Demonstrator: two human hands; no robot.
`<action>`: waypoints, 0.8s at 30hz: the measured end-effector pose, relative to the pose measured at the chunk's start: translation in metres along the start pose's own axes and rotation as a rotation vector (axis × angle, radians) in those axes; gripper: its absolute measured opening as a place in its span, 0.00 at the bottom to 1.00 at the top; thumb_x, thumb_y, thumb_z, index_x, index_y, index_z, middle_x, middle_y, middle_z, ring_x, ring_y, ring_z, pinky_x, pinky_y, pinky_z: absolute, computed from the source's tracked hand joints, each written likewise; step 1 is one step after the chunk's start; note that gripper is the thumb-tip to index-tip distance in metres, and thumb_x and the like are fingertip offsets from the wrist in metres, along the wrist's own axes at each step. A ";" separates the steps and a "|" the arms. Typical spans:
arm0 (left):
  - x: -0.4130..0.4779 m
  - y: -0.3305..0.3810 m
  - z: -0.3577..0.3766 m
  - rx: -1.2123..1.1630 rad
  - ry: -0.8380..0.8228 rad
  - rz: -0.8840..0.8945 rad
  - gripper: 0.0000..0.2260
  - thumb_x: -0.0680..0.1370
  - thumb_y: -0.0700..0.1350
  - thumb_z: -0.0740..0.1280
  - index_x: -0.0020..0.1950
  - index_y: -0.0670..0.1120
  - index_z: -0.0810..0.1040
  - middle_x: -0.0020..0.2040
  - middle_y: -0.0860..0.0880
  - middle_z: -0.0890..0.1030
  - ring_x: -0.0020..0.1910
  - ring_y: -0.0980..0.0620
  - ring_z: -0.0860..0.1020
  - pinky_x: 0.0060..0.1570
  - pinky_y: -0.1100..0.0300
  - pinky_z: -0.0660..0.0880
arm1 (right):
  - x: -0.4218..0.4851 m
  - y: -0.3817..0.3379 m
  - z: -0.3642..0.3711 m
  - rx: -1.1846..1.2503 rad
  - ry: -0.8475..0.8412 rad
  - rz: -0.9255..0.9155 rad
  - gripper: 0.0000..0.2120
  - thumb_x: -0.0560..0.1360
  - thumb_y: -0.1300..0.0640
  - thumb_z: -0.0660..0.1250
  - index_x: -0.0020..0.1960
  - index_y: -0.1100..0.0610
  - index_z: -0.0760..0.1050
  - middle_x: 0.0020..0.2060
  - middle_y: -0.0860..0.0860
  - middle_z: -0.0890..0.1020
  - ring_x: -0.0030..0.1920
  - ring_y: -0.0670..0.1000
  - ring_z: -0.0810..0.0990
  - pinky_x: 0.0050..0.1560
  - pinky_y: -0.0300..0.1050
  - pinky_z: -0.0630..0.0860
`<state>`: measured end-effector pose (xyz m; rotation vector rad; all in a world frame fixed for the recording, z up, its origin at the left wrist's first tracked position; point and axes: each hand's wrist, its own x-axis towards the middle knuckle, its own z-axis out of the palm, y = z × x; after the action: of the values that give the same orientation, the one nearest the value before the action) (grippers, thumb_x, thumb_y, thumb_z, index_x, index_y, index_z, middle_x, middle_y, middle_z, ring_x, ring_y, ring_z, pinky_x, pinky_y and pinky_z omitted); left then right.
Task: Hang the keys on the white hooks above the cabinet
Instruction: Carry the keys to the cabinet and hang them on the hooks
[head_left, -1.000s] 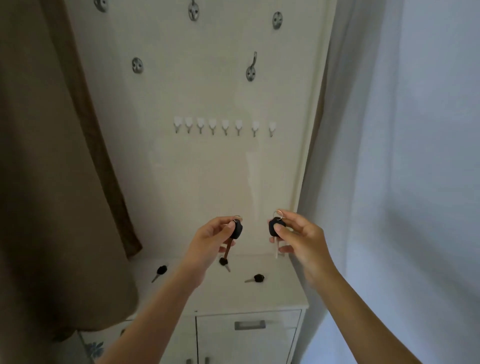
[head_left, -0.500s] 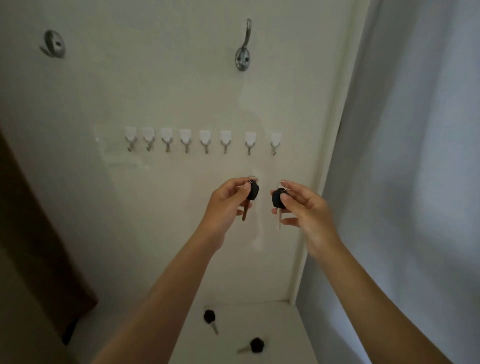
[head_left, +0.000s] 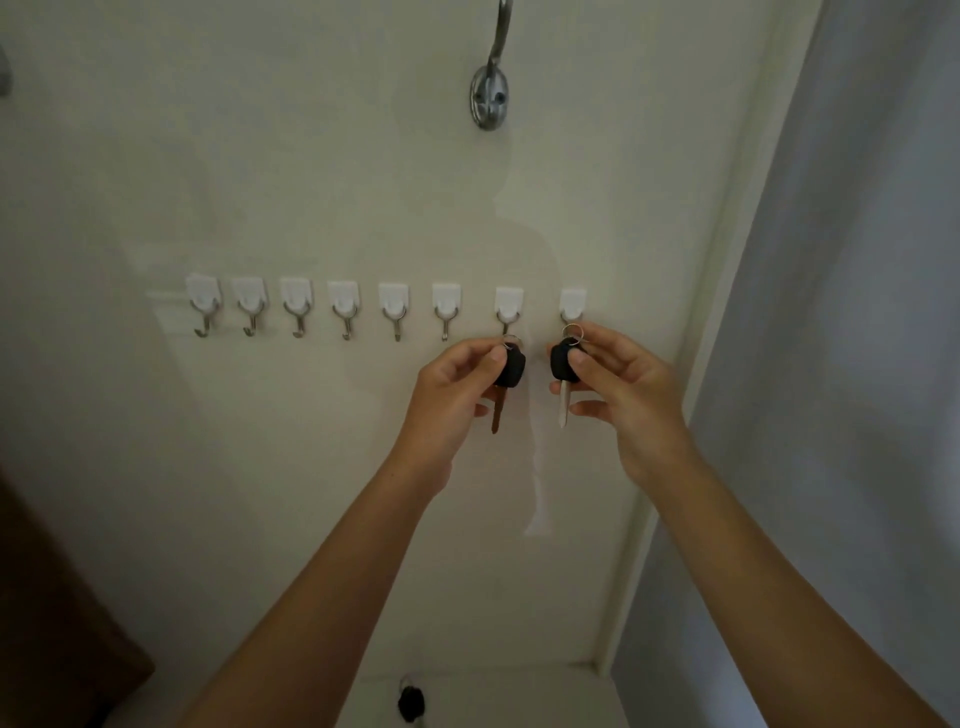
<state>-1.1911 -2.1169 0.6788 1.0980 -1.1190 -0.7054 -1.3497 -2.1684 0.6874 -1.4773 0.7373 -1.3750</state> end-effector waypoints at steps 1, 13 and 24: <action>0.000 0.000 0.000 -0.001 0.011 -0.002 0.07 0.79 0.48 0.64 0.53 0.52 0.81 0.44 0.57 0.83 0.40 0.61 0.78 0.41 0.64 0.72 | 0.002 0.001 0.000 0.002 -0.007 -0.001 0.15 0.75 0.62 0.68 0.62 0.54 0.77 0.53 0.53 0.84 0.50 0.56 0.84 0.33 0.39 0.77; 0.001 0.000 0.008 -0.031 0.175 -0.072 0.05 0.76 0.47 0.68 0.49 0.49 0.83 0.37 0.56 0.82 0.30 0.65 0.76 0.28 0.72 0.71 | 0.004 0.012 -0.007 0.117 -0.019 0.080 0.12 0.75 0.62 0.67 0.57 0.54 0.79 0.47 0.51 0.86 0.38 0.49 0.84 0.31 0.37 0.76; -0.009 -0.014 0.005 0.070 0.236 -0.065 0.06 0.75 0.49 0.70 0.49 0.48 0.81 0.41 0.52 0.84 0.34 0.61 0.80 0.32 0.67 0.73 | -0.005 0.033 -0.014 0.069 -0.010 0.072 0.11 0.74 0.61 0.69 0.55 0.51 0.79 0.47 0.51 0.86 0.45 0.51 0.85 0.36 0.42 0.78</action>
<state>-1.1978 -2.1151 0.6624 1.2475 -0.9151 -0.5734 -1.3583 -2.1788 0.6540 -1.3899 0.7227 -1.3253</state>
